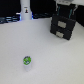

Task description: Open the kcup holder, insert the kcup into the holder, and close the kcup holder

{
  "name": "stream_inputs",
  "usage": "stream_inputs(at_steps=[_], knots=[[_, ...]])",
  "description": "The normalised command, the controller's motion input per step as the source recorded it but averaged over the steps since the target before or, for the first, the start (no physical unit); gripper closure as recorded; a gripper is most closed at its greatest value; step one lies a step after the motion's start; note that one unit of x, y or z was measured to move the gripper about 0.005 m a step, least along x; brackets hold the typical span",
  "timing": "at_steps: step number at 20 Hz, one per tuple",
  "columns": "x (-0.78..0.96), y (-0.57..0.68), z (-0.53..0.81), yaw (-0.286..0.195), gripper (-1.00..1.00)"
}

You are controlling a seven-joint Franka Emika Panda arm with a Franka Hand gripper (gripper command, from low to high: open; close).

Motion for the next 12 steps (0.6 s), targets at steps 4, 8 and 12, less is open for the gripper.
stream_inputs(at_steps=[4, 8, 12], knots=[[-0.12, 0.31, -0.37, -0.134, -1.0], [-0.28, 0.2, -0.38, -0.141, -1.0], [-0.4, 0.05, -0.39, -0.066, -1.0]])
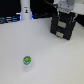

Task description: Open the kcup holder, insert the kcup into the holder, and close the kcup holder

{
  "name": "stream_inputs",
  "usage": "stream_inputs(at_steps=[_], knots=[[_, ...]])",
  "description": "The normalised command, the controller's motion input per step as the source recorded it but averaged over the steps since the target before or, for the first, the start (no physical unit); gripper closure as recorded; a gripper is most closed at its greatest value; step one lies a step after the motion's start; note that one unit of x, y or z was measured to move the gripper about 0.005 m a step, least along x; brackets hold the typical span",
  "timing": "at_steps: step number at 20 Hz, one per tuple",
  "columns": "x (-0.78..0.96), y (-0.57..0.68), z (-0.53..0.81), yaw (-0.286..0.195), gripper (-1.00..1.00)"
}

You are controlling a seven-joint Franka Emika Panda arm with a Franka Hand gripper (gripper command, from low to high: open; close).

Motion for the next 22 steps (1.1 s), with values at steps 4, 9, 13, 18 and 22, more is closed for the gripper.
stream_inputs(at_steps=[4, 9, 13, 18, 22], knots=[[-0.47, -0.03, -0.41, -0.002, -1.0], [-0.31, -0.01, -0.29, -0.008, 1.0], [0.0, 0.0, 0.0, -0.001, 1.0], [0.01, 0.0, 0.0, -0.003, 1.0], [0.02, 0.0, 0.0, -0.001, 1.0]])
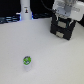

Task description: Open the kcup holder, insert the kcup into the holder, and close the kcup holder

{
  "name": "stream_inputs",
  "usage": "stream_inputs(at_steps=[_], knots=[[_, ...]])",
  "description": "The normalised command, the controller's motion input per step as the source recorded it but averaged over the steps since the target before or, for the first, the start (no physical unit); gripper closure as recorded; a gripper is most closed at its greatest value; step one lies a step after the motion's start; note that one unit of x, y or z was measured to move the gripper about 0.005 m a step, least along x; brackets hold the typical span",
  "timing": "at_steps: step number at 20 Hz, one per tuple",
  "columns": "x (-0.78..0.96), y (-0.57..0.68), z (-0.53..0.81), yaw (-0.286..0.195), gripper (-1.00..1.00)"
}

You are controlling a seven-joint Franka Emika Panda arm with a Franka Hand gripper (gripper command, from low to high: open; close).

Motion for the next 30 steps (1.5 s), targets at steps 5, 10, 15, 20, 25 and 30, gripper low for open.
stream_inputs(at_steps=[5, 10, 15, 20, 25, 30], knots=[[0.52, -0.09, 0.14, -0.006, 1.0], [0.95, -0.26, 0.33, -0.048, 1.0], [0.96, -0.25, 0.24, -0.054, 1.0], [0.96, -0.28, 0.12, -0.058, 1.0], [0.96, -0.3, 0.15, -0.065, 1.0], [0.95, -0.28, 0.19, -0.071, 1.0]])
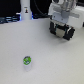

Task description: Open the kcup holder, insert the kcup into the holder, and close the kcup holder

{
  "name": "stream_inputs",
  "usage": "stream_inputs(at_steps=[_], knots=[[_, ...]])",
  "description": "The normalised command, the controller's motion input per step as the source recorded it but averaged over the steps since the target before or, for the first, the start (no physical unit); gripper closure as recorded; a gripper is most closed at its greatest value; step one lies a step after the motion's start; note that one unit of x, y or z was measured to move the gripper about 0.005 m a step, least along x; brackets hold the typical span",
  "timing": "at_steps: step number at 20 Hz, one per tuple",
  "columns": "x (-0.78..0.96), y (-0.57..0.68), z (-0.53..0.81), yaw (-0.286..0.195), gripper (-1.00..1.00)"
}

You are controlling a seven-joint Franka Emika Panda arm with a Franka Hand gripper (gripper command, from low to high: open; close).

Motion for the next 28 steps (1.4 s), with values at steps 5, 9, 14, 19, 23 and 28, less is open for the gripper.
stream_inputs(at_steps=[5, 9, 14, 19, 23, 28], knots=[[0.93, -0.29, 0.18, -0.081, 1.0], [0.88, -0.34, 0.19, -0.075, 1.0], [0.81, -0.41, 0.16, -0.072, 1.0], [0.79, -0.46, 0.13, -0.072, 1.0], [0.73, -0.46, 0.11, -0.06, 1.0], [0.26, -0.19, 0.07, -0.025, -1.0]])
